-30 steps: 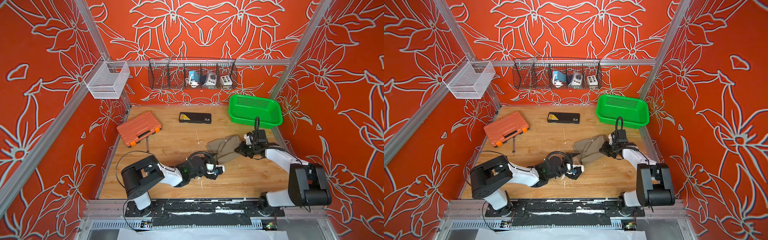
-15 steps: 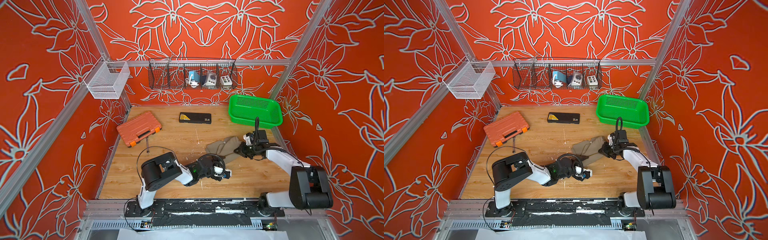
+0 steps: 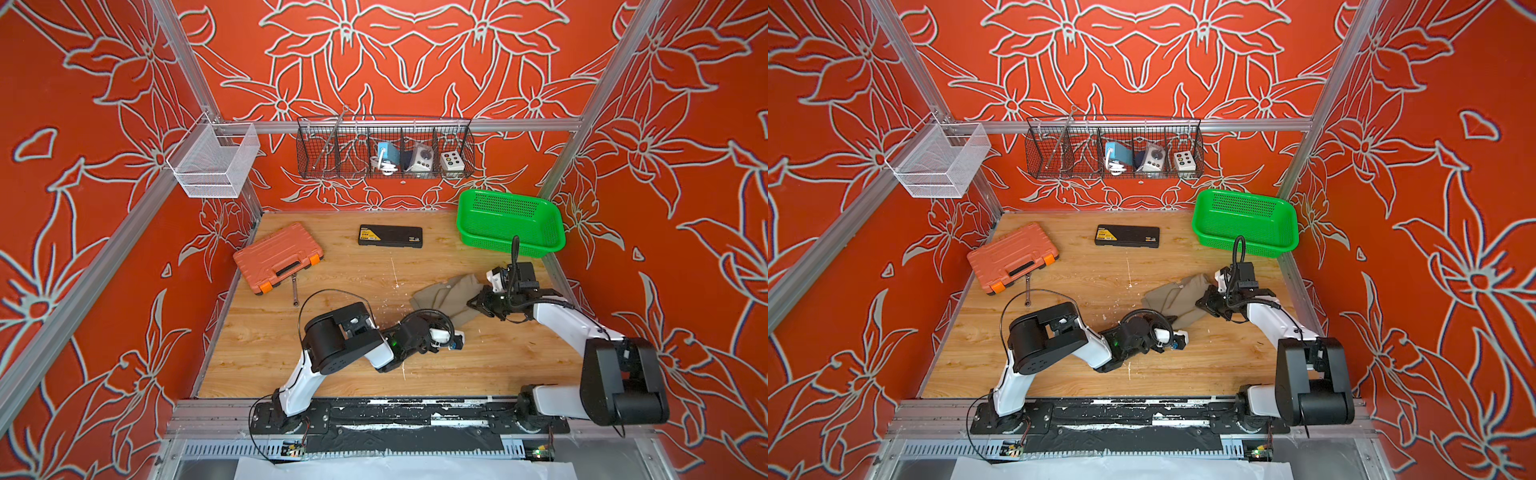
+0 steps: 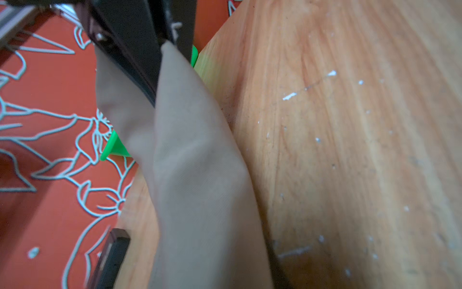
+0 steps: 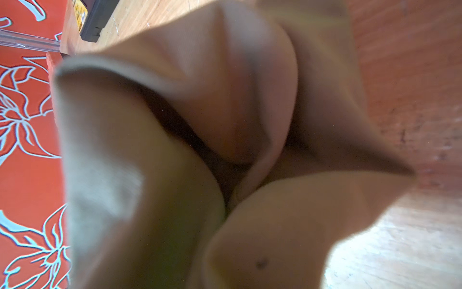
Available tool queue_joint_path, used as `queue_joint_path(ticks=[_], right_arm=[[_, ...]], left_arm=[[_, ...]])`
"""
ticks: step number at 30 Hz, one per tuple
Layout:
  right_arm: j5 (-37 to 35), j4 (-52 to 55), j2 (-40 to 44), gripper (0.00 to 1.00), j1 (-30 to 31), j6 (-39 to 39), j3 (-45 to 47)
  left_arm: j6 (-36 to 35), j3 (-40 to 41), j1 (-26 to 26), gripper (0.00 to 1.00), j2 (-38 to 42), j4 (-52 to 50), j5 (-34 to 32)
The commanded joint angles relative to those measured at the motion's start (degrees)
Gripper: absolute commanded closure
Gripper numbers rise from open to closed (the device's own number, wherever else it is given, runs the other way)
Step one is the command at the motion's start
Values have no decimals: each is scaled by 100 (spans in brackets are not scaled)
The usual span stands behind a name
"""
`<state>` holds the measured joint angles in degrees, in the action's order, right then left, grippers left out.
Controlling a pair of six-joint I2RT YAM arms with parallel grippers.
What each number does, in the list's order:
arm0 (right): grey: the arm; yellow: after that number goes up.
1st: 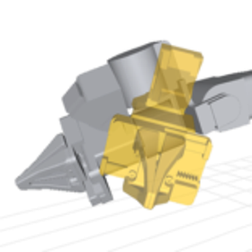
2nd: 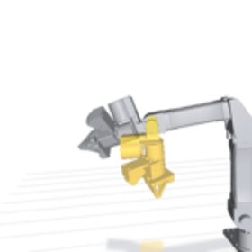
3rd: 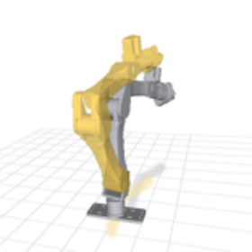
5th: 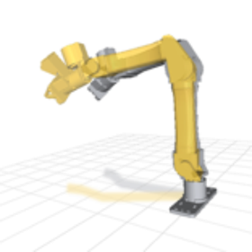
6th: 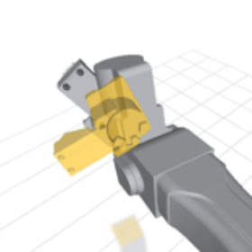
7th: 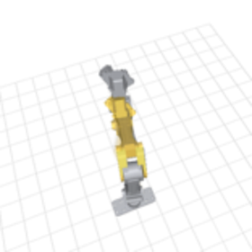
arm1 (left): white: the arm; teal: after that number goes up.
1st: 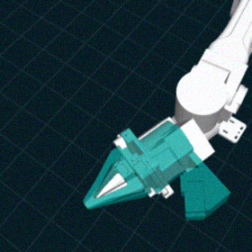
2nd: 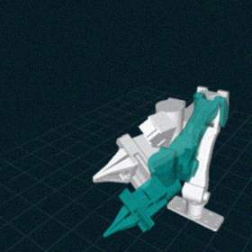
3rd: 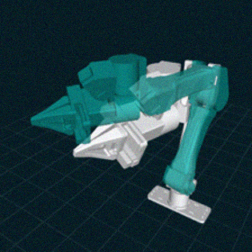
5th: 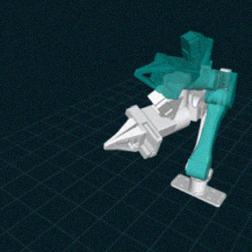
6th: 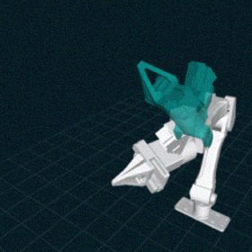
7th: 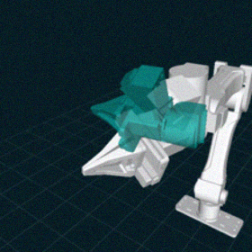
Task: Roll up the skirts
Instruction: Roll the skirt at the center of the board.
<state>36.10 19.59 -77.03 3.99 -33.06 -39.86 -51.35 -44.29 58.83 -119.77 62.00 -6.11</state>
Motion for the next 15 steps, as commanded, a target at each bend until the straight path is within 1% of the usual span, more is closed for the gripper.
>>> queue_joint_path(ticks=[1, 2, 4, 8, 9, 10, 13, 15], right_arm=[[178, 35, 228, 100, -35, -21, 74], [186, 44, 242, 100, -43, -25, 81], [203, 44, 283, 100, -45, -16, 83], [188, 25, 355, 80, -83, -12, 109], [187, 28, 375, 77, -95, -16, 110], [187, 25, 396, 74, -110, -21, 109], [211, -4, 468, 65, -150, -56, 101], [244, -9, 506, 63, -171, -90, 71]], left_arm=[[297, -145, 33, 96, 198, -378, 222], [479, -246, 32, 100, 262, -654, 290], [936, -491, 19, 100, 359, -1249, 429], [1977, -1051, -84, 100, 501, -2465, 1053], [2260, -1213, -156, 100, 543, -2792, 1378], [2593, -1348, -249, 100, 558, -3044, 1835], [3282, -1878, -484, 100, 411, -3923, 2735], [3725, -2365, -680, 100, 180, -4690, 3480]])
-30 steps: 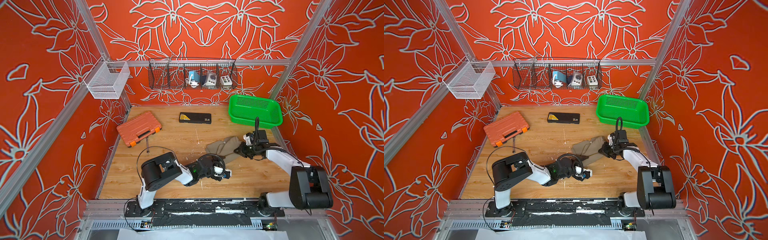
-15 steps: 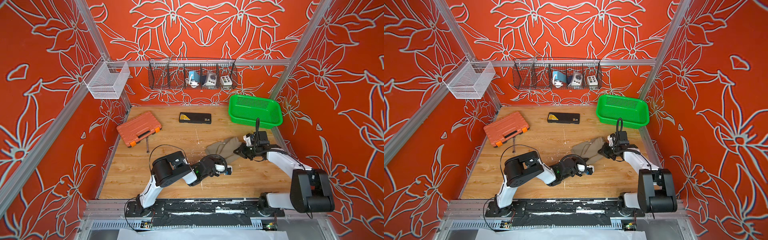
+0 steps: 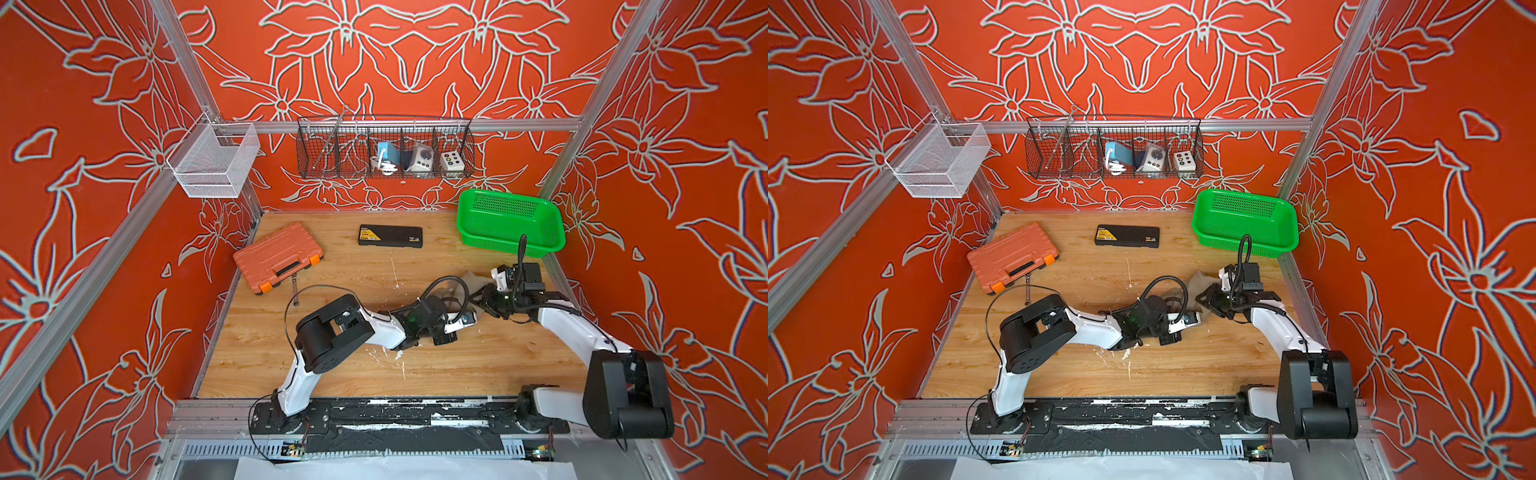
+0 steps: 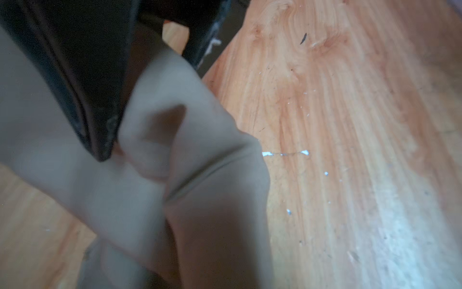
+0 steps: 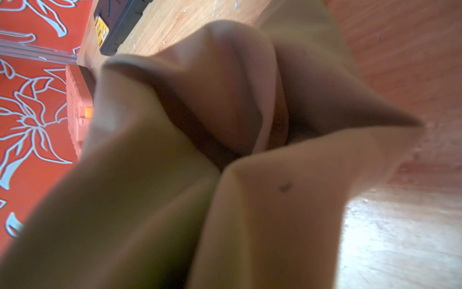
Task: Roll up the skirts
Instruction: Roll the skirt at the center of the board.
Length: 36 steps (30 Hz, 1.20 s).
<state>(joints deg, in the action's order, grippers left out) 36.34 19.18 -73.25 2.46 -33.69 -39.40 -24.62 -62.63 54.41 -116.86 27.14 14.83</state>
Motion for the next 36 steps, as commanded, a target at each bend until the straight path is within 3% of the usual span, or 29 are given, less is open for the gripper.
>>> queue_joint_path(ticks=[1, 4, 7, 16, 21, 27, 36], right_arm=[[244, 9, 135, 63, -18, -37, 5], [310, -49, 86, 62, -26, -64, -25], [355, -90, 9, 58, -35, -59, -24], [63, 172, 527, 24, -159, 48, 79], [4, 195, 1016, 19, -209, 22, 519], [556, -279, 1186, 14, -207, -135, 1204], [926, -2151, 748, 14, -202, -1038, 1896]], left_arm=[[1350, -657, -361, 100, -224, -1347, 1808], [2401, -335, -666, 100, -356, -688, 2731], [3275, 301, -861, 100, -339, 435, 3220], [4867, 1490, -1166, 100, -335, 2722, 3498], [5430, 1776, -1287, 100, -472, 3646, 3714], [6265, 1882, -1403, 100, -943, 4714, 3903], [7030, 1934, -1504, 100, -1400, 5599, 3926]])
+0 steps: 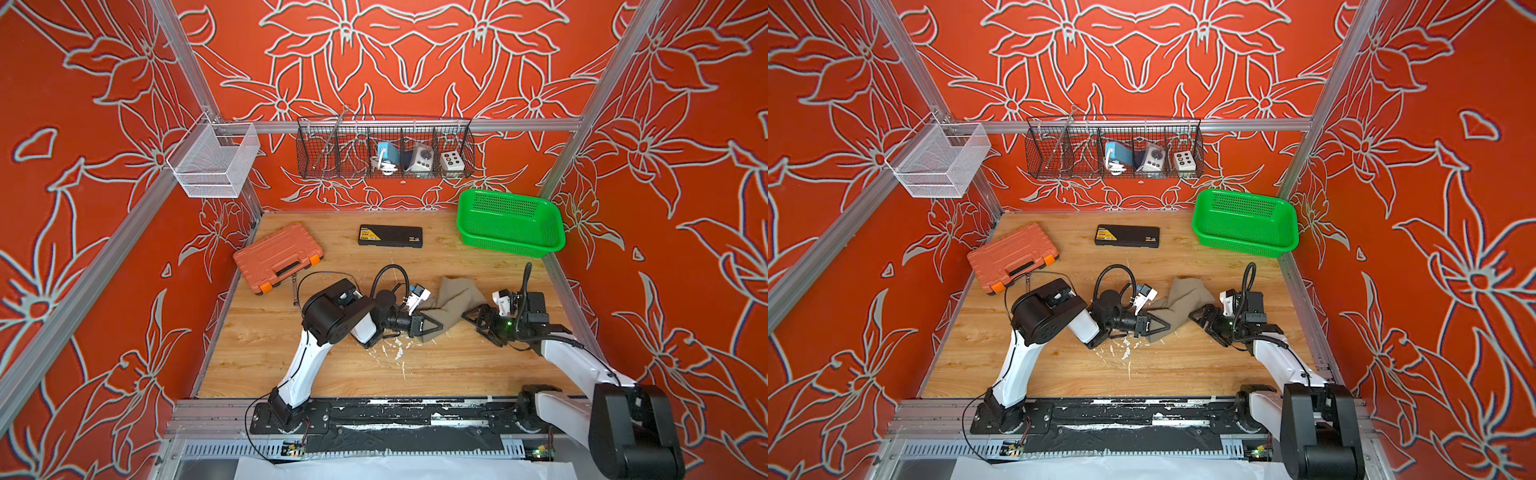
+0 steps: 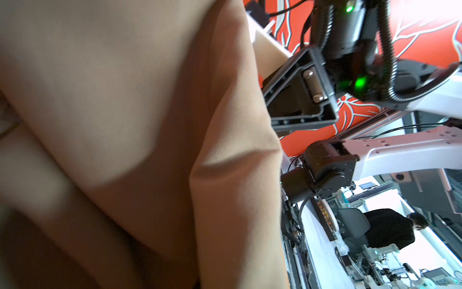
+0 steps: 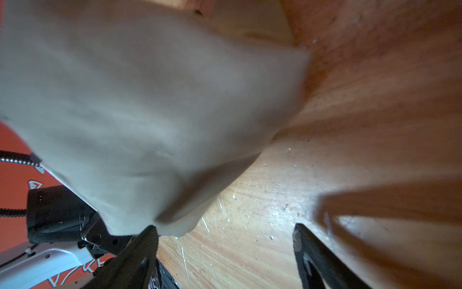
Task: Roll up the skirts
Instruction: Roll the skirt at the center of the board.
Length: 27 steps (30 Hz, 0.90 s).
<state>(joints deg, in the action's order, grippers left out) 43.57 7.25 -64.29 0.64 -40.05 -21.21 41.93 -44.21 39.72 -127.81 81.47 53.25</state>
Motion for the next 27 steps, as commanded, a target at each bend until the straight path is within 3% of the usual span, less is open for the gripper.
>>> queue_joint_path(ticks=[1, 6, 12, 18, 22, 25, 27], right_arm=[[237, -1330, -275, 14, -17, -579, 130], [292, -2645, -902, 14, 96, -1139, 173], [258, -3289, -1528, 14, 698, -1303, -100], [157, -3471, -1878, 12, 1025, -1322, -178], [-169, -2564, -1860, 12, 1324, -864, -614], [-696, -1481, -1899, 20, 1525, -418, -1074], [-974, -1082, -1970, 41, 1526, -310, -1214]], left_arm=[[385, 86, -37, 100, -338, 164, 96], [532, 51, -44, 100, -572, 219, 135], [912, -20, -136, 100, -930, 508, 136], [1597, 121, -340, 100, -1277, 1280, -23], [1598, 195, -343, 100, -1360, 1316, -119], [1654, 215, -343, 100, -1413, 1405, -134], [1740, 243, -343, 100, -1414, 1503, -132]])
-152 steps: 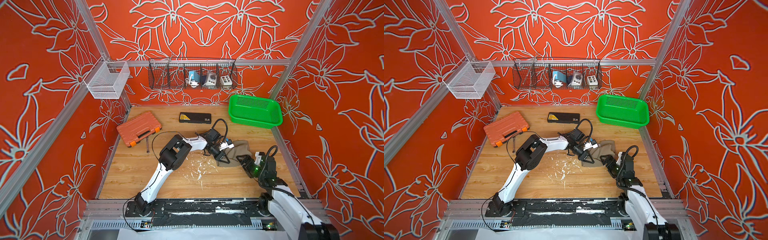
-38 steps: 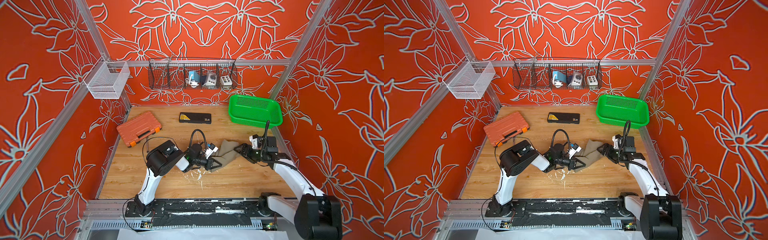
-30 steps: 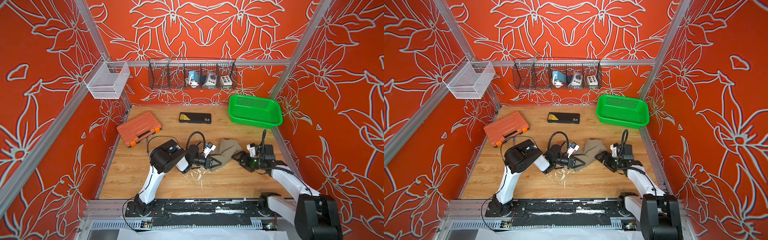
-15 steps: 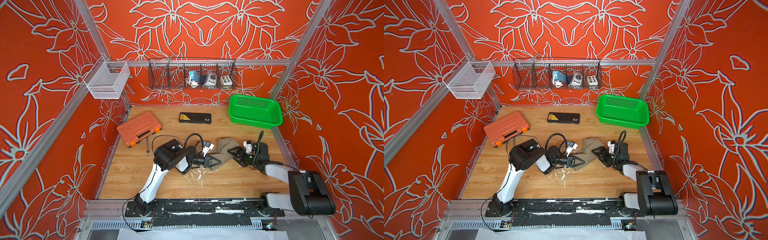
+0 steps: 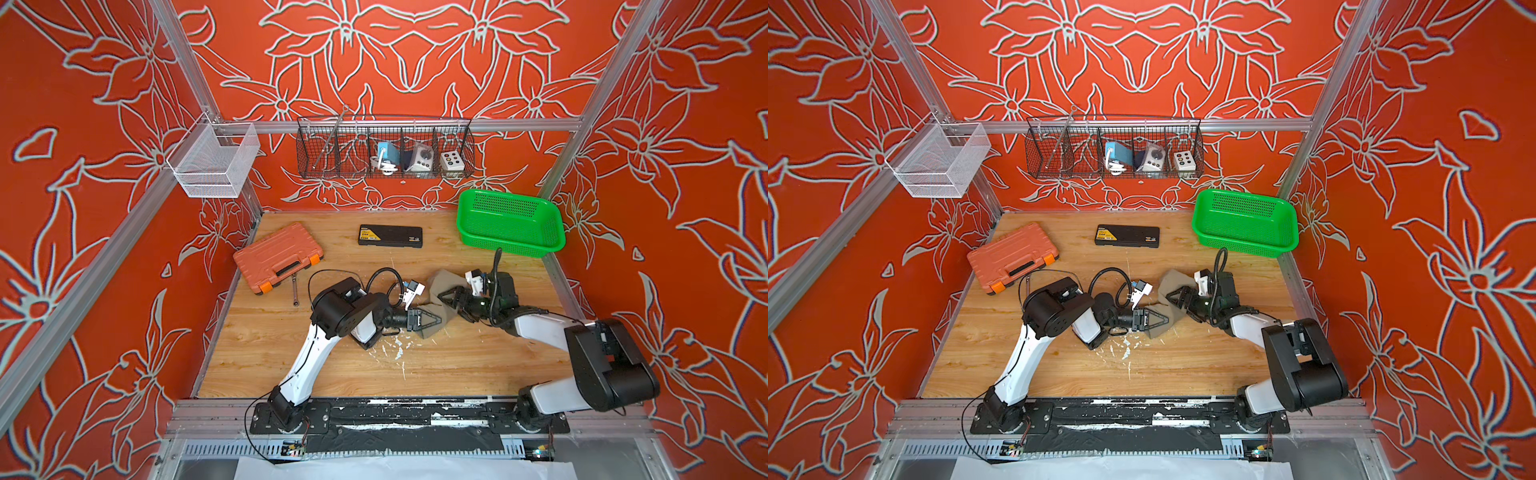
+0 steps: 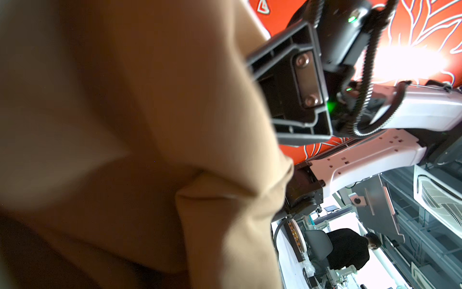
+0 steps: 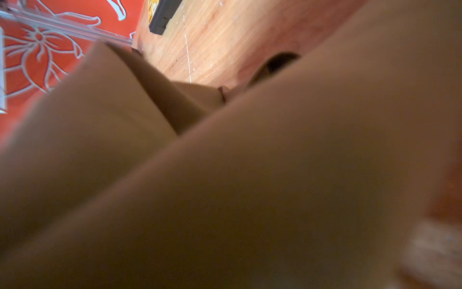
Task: Roll up the skirts
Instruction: Roll the skirt at the center of the board.
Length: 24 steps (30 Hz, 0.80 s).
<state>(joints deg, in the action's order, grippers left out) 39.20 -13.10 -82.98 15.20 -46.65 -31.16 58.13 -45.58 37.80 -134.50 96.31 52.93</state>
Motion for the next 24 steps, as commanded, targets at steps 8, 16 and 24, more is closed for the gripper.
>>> queue_joint_path(ticks=[8, 16, 24], right_arm=[[-892, 1231, -205, 100, 58, 293, -269], [-715, 1020, -392, 100, 44, 158, -251], [-424, 770, -423, 100, 36, -37, -190]], left_arm=[[-587, 1121, -144, 8, 207, 98, -360], [-3964, 2263, 586, 1, 3287, -2655, -2912], [-8440, 2139, 2915, 1, 4133, -3671, -6676]])
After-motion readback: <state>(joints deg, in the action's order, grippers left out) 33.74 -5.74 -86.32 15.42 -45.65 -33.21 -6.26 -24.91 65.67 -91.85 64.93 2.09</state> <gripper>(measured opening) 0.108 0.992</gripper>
